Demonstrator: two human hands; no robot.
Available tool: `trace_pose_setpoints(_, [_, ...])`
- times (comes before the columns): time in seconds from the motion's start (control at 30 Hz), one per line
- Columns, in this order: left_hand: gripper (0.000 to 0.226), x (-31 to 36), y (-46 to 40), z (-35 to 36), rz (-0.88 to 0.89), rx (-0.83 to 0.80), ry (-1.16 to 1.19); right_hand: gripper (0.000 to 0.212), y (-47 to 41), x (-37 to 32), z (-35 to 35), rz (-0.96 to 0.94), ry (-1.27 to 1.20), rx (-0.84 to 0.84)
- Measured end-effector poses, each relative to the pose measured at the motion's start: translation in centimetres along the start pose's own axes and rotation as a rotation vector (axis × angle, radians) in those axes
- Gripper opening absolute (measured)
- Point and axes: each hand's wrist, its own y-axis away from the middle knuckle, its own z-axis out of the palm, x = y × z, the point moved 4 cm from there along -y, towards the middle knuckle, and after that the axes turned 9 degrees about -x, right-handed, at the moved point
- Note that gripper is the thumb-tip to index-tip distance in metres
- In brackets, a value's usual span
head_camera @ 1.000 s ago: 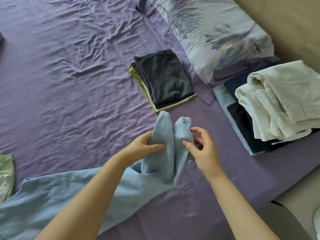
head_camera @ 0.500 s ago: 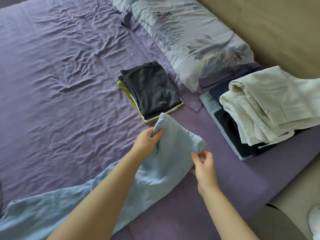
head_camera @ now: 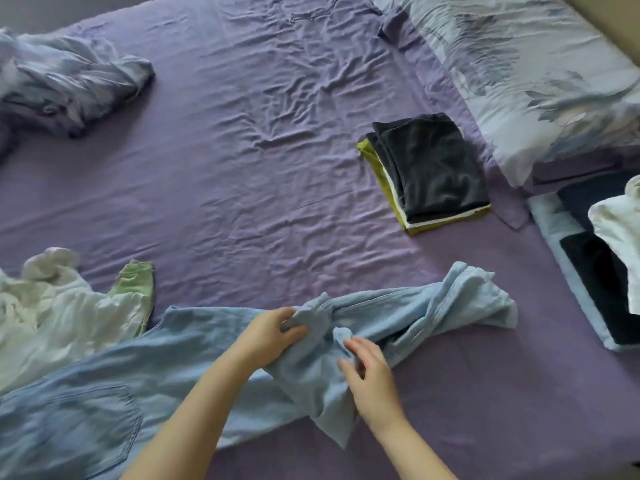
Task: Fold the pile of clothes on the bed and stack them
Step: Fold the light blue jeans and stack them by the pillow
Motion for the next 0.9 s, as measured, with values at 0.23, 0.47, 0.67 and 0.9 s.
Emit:
trace_pose_setpoints(0.23, [0.034,-6.7,-0.3,0.5,-0.091,0.082,-0.245,0.017,-2.8,-0.1,1.3,0.034,0.287,-0.06])
trace_pose_setpoints(0.47, [0.05,-2.9,-4.2,0.1,0.132,0.13,-0.182,0.034,-9.2,-1.1,-4.1,-0.062,0.743,-0.036])
trace_pose_setpoints(0.67, [0.036,0.6,-7.7,1.2,0.128,0.072,-0.229,0.05,-14.1,-0.1,-5.4,0.003,1.223,-0.263])
trace_pose_setpoints(0.9, [0.052,5.2,-11.2,-0.1,0.223,-0.213,-0.457,0.018,-14.5,-5.2,-9.7,-0.243,0.75,-0.399])
